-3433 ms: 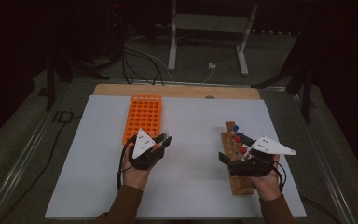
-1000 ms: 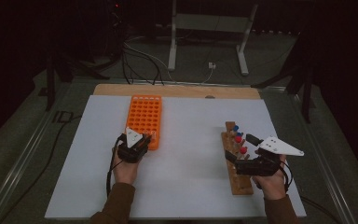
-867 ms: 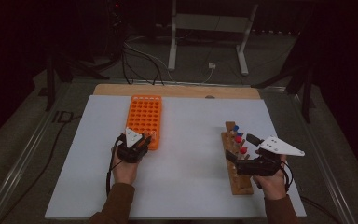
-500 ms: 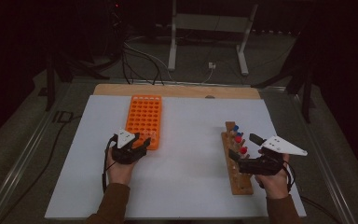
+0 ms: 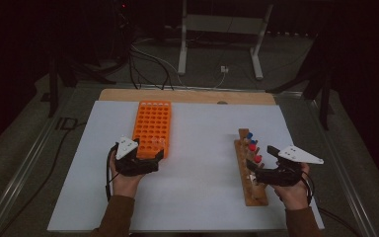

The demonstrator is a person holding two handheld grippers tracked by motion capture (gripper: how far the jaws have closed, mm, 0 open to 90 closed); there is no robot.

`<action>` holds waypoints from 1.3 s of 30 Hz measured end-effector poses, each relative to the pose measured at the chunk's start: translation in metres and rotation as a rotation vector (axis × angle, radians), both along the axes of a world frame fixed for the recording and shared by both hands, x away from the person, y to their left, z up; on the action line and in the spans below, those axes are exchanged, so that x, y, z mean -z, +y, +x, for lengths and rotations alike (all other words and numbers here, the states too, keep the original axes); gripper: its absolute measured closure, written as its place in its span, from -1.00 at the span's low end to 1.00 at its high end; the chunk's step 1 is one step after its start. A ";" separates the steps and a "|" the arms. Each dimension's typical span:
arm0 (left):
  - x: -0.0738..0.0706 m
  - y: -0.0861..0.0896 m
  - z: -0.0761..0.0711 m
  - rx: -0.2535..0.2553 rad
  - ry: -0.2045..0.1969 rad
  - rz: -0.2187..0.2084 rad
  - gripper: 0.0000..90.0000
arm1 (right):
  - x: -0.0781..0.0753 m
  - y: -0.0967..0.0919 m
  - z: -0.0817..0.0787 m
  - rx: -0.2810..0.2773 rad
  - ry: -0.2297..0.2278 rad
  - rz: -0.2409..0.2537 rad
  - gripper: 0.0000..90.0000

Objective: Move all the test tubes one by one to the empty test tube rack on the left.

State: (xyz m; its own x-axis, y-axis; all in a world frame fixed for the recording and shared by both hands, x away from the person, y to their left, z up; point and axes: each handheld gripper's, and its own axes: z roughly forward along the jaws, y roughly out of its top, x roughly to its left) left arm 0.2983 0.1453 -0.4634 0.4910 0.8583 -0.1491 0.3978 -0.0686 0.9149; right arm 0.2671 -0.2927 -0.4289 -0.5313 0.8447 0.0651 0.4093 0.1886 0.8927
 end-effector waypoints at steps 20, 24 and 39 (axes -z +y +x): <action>-0.010 -0.010 -0.004 0.026 -0.028 0.001 -0.99 | 0.027 0.008 0.004 -0.026 0.035 -0.155 0.59; -0.011 -0.012 -0.004 0.033 -0.029 0.006 -0.98 | 0.027 0.007 0.005 -0.027 0.033 -0.158 0.65; -0.012 -0.015 -0.005 0.037 -0.035 0.012 -0.99 | 0.012 0.007 0.003 -0.026 0.005 -0.153 0.66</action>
State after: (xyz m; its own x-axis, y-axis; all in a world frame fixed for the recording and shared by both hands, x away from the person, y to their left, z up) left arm 0.2930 0.1308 -0.4514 0.5273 0.8410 -0.1215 0.3627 -0.0935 0.9272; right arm 0.2705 -0.2854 -0.4404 -0.5529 0.8311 -0.0603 0.4072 0.3326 0.8507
